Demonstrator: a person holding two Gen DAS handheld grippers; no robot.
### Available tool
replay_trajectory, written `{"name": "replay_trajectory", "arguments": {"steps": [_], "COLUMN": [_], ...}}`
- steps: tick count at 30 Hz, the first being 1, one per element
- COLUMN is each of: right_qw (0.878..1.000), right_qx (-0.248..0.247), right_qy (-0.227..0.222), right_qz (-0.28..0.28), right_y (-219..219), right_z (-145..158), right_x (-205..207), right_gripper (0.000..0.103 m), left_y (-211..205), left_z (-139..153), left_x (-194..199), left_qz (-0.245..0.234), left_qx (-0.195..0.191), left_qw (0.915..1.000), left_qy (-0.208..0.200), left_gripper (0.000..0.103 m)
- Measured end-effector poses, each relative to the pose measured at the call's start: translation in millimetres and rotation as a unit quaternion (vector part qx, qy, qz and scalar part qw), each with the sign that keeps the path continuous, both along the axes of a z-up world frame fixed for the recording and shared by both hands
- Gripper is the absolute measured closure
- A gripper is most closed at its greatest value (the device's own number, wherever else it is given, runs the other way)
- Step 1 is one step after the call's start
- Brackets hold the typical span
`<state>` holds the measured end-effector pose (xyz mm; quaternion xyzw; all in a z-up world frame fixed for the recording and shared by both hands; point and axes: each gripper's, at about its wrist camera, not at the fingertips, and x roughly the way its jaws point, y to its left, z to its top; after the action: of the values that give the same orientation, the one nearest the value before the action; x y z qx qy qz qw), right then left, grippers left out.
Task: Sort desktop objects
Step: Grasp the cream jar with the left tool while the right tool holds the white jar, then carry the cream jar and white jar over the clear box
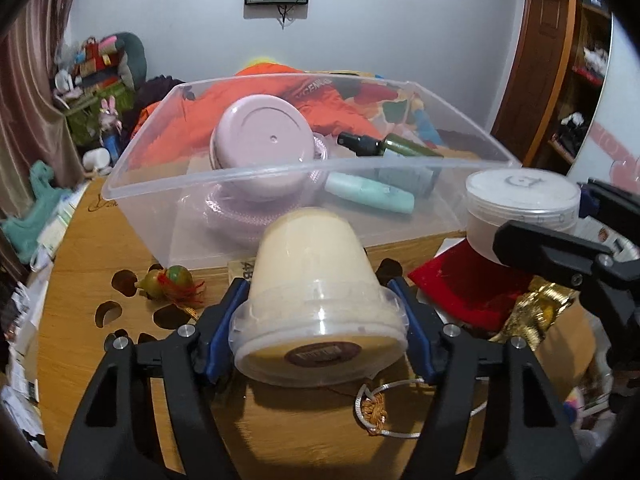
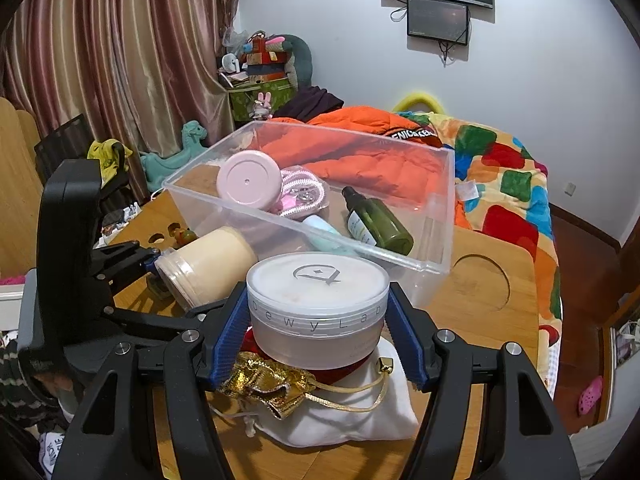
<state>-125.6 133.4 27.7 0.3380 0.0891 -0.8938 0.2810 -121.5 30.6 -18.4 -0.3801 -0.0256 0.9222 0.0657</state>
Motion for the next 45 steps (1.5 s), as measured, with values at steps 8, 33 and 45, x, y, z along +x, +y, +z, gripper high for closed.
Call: {"name": "replay_trajectory", "arguments": {"steps": [8,33,45], "right_qw": [1.000,0.999,0.999], "right_qx": [-0.019,-0.032,-0.032], "right_qy": [-0.003,0.023,0.040], "right_qz": [0.000,0.005,-0.005], "right_y": [0.8,-4.1,-6.0], "right_z": [10.0,30.7,44.5], "right_x": [-1.6,12.3,4.1], "right_gripper": [0.041,0.041,0.041], "left_y": [-20.5,-28.7,-43.5], "left_z": [23.0,71.2,102.0], "left_x": [9.1,28.7,17.4], "left_qz": [-0.003,0.000,-0.001], "left_qx": [0.024,0.017,0.030], "left_qw": [0.9995,0.9970,0.9946], "left_qy": [0.022,0.076,0.099], "left_gripper": [0.034,0.034,0.034]}}
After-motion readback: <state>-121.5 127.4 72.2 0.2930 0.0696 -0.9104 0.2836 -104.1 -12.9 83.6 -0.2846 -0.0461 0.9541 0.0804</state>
